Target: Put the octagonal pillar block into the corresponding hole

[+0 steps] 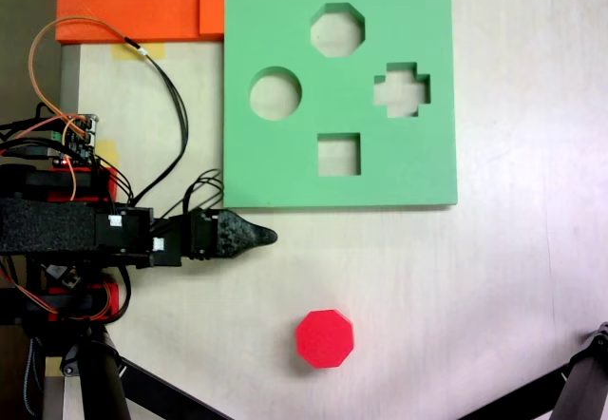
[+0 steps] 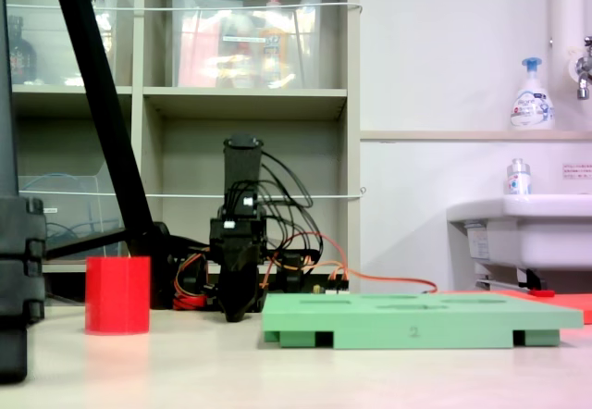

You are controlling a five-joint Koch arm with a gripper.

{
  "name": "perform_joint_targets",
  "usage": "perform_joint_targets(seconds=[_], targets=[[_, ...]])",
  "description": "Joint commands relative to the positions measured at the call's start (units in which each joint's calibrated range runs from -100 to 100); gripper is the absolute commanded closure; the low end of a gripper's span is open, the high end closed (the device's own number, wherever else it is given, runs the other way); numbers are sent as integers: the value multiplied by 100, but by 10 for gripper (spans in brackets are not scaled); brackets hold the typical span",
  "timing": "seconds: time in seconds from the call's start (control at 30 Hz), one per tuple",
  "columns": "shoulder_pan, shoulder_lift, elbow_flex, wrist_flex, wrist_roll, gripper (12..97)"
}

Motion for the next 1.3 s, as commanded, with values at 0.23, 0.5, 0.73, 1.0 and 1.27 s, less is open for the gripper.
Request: perform_joint_targets(seconds=[0.23, 0.5, 0.73, 1.0, 1.27], targets=[[0, -41, -88, -503, 44, 592], [0, -41, -88, -503, 39, 592], [24, -41, -88, -494, 151, 600], [-181, -41, -88, -503, 371, 605], [-967, -41, 181, 36, 2261, 701]])
